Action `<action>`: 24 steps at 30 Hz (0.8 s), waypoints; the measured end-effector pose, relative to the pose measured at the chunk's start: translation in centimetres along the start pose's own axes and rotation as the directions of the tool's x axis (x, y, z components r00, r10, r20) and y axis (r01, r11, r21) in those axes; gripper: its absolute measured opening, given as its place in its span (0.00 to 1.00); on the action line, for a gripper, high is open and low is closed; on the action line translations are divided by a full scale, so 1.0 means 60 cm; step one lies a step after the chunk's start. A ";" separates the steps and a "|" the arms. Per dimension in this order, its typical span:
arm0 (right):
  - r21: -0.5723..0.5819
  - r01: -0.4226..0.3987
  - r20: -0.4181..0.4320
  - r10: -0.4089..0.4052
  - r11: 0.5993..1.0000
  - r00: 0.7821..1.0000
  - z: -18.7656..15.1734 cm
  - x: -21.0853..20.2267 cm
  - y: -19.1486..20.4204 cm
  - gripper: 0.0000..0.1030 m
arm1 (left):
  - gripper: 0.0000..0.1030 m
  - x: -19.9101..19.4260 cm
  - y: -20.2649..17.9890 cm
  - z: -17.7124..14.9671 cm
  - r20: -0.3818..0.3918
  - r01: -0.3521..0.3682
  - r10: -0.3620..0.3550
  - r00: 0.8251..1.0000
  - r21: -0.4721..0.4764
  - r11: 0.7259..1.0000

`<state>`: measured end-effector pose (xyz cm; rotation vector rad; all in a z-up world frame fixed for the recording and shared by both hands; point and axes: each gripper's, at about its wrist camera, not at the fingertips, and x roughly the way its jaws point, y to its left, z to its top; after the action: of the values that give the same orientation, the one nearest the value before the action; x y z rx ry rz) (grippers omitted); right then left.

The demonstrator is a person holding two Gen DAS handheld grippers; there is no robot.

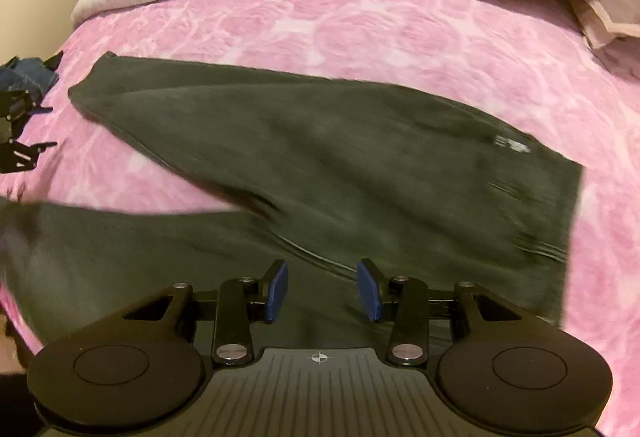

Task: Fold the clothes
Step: 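Smooth the jeans flat with both grippers and release the legs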

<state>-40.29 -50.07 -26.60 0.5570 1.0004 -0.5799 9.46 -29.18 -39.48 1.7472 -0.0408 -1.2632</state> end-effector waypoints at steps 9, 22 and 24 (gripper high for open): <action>0.051 0.035 -0.086 -0.030 0.998 0.996 0.050 0.106 0.215 0.41 | 0.05 0.134 0.043 -0.128 0.176 -0.084 0.050 0.983 0.193 0.978; -0.009 -0.027 -0.068 0.027 1.000 0.997 0.124 0.152 0.319 0.41 | 0.33 0.067 0.043 -0.166 -0.024 0.054 -0.052 0.998 0.110 0.992; 0.012 -0.021 -0.058 0.022 1.000 0.998 0.128 0.149 0.307 0.41 | 0.33 0.058 0.085 -0.190 -0.056 0.076 -0.075 0.996 0.012 0.997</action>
<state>-19.44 -43.68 -28.25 0.5968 1.0453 -0.5533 22.06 -26.28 -38.24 1.8100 0.0494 -1.2706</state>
